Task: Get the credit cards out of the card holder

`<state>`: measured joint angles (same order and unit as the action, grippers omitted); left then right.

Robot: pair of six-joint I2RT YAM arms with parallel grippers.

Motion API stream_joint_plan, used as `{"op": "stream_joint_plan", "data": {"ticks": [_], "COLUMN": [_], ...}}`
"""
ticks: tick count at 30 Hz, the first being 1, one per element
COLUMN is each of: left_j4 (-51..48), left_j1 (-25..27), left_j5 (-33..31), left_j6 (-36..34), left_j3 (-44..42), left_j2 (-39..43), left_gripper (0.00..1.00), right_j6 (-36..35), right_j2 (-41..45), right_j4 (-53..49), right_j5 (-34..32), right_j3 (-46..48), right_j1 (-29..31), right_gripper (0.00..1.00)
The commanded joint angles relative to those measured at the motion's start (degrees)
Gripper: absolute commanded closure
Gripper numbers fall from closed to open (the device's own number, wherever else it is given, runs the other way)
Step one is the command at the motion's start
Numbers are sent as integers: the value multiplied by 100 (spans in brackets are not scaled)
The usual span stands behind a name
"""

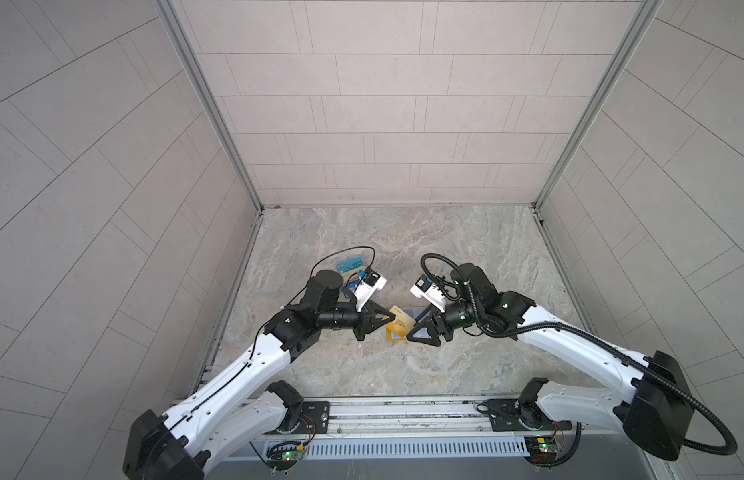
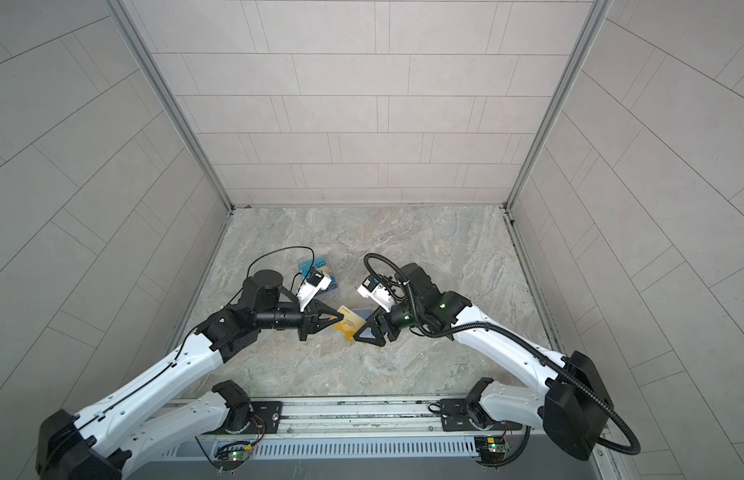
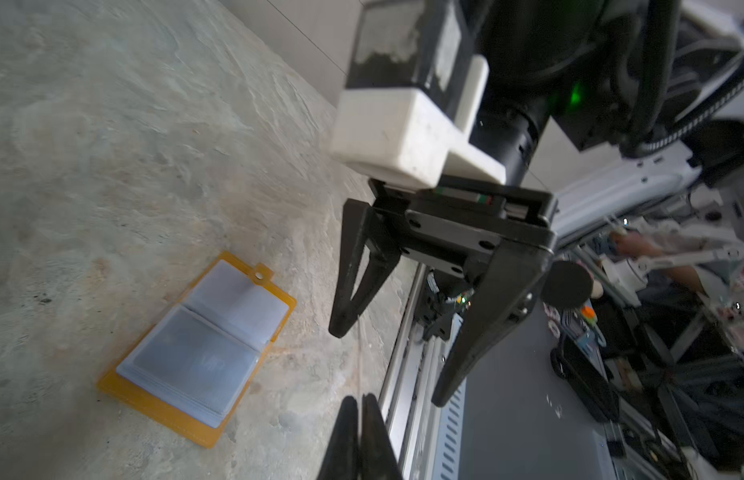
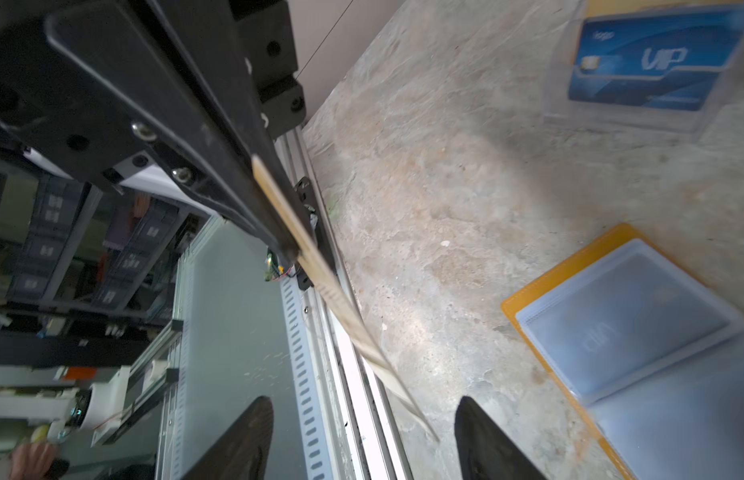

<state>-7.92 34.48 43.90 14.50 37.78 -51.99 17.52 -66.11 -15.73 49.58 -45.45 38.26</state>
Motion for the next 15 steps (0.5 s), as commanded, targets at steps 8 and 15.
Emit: {"op": "stream_joint_plan", "data": {"ticks": [8, 15], "left_j4": [3245, 4436], "left_j1": [-67, -64], "left_j5": [-1240, -1813], "left_j6": [2142, 3003], "left_j3": [-1011, -1450], "left_j2": [154, 233], "left_gripper": [100, 100], "right_j6": [2331, 3167], "right_j2": [290, 26], "right_j4": [3275, 4535], "right_j5": [-887, -1210], "right_j3": [950, 959], "right_j1": [-192, -332], "right_gripper": [24, 35]}}
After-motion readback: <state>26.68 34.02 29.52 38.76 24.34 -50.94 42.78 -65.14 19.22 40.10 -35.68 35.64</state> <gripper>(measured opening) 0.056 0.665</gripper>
